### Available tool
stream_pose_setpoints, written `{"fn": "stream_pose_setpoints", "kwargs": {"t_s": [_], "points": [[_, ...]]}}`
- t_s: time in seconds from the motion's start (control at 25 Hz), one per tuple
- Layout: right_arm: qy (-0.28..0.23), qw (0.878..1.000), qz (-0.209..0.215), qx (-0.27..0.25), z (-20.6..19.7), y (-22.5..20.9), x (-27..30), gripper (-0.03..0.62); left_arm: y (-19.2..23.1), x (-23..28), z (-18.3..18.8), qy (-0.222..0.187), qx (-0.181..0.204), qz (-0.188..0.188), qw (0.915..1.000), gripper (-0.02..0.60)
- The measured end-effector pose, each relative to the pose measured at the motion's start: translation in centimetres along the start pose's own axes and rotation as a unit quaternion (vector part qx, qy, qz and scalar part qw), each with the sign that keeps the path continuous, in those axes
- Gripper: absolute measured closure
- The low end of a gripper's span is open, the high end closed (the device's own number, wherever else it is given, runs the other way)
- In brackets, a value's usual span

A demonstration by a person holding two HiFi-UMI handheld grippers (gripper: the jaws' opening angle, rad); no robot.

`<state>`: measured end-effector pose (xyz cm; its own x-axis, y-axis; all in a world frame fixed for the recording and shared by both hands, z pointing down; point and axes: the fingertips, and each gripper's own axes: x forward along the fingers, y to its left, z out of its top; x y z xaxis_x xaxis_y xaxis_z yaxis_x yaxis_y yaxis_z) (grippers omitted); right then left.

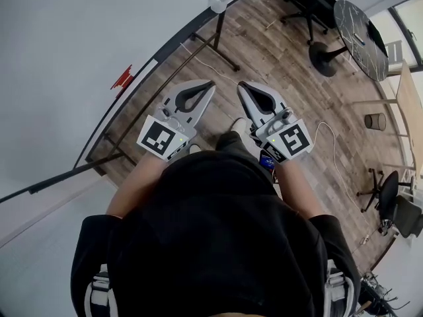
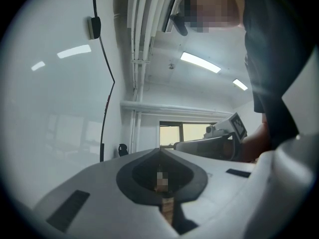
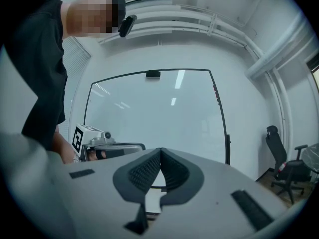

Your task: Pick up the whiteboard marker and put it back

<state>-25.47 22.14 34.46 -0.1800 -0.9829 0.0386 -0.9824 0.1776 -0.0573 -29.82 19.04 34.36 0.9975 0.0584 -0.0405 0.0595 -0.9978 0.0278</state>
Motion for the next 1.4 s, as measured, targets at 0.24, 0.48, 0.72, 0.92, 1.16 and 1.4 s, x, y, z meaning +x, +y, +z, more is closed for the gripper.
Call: {"fn": "stream_pose_setpoints", "kwargs": {"t_s": [0.24, 0.48, 0.72, 0.92, 1.16, 1.4], "points": [[-0.004, 1.000, 0.020, 0.002, 1.1, -6.1, 0.1, 0.594, 1.3, 6.4, 0.2, 0.002, 0.006, 0.014, 0.9999, 0.578], [0.000, 0.999, 0.036, 0.015, 1.0, -12.5, -0.4, 0.594, 2.5, 12.6, -0.2, 0.009, 0.005, 0.032, 0.9994, 0.578], [-0.016, 0.998, 0.060, 0.021, 1.6, -18.1, -1.4, 0.594, 2.9, 18.4, -0.3, 0.013, 0.007, 0.048, 0.9987, 0.578], [-0.002, 0.998, 0.065, 0.024, 1.0, -22.3, -2.5, 0.594, 2.7, 22.1, -0.7, 0.025, 0.009, 0.064, 0.9976, 0.578], [-0.004, 0.996, 0.079, 0.031, 0.2, -25.8, -3.0, 0.594, 2.9, 24.7, -1.3, 0.036, 0.005, 0.080, 0.9961, 0.578], [0.001, 0.995, 0.092, 0.036, -0.7, -27.0, -1.4, 0.594, 4.3, 25.4, -2.1, 0.045, 0.001, 0.094, 0.9945, 0.578]]}}
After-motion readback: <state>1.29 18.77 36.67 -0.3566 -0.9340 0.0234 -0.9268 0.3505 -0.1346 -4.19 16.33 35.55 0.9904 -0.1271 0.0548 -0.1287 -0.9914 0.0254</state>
